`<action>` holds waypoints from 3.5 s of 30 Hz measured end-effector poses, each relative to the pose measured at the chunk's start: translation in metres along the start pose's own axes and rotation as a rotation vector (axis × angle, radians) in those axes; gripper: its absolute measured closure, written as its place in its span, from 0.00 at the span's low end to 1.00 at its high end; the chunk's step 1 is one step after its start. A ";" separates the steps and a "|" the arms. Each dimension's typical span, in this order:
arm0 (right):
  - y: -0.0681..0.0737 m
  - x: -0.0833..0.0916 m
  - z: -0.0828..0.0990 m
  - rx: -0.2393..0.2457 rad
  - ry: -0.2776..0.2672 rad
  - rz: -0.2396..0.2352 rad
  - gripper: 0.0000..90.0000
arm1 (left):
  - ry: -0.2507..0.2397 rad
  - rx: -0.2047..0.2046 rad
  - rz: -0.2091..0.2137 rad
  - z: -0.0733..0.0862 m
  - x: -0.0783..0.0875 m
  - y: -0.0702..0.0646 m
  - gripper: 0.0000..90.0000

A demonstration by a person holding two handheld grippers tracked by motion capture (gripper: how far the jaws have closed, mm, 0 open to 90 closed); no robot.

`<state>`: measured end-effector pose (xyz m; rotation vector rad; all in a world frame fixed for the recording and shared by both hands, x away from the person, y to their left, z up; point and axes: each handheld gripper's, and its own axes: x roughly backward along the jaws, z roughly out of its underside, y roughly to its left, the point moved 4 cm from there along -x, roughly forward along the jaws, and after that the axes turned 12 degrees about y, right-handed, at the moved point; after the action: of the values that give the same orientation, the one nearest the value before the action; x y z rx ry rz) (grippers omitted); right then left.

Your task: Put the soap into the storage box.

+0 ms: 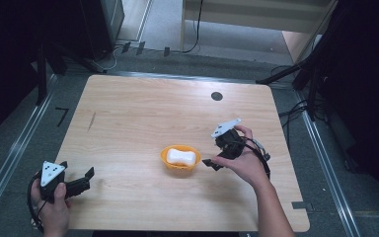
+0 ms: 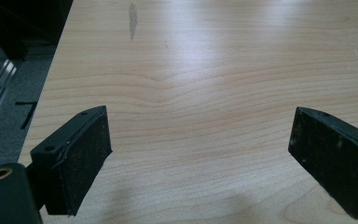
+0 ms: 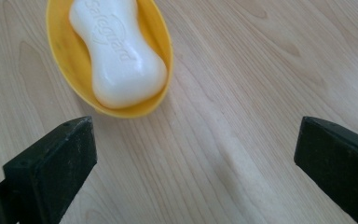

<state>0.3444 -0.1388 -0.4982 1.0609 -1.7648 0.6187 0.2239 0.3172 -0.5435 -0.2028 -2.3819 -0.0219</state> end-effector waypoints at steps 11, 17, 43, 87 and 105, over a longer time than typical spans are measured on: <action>-0.012 0.006 0.033 -0.084 -0.034 0.027 0.00 | 0.001 -0.001 0.000 0.000 0.000 0.000 0.07; -0.018 0.010 0.051 -0.129 -0.044 0.042 0.00 | 0.001 -0.002 -0.002 0.000 0.000 0.000 0.07; -0.037 0.023 0.128 -0.303 -0.111 0.111 0.00 | -0.001 -0.002 -0.003 0.000 0.000 -0.001 0.07; -0.015 0.034 0.252 -0.606 -0.354 0.321 0.00 | 0.008 -0.011 -0.014 0.000 0.000 -0.002 0.07; -0.014 0.040 0.257 -0.656 -0.473 0.364 0.00 | 0.026 -0.036 -0.056 0.000 -0.003 -0.004 0.07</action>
<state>0.2291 -0.3613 -0.5703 0.4440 -2.3682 -0.0411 0.2254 0.3125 -0.5447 -0.1514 -2.3616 -0.0935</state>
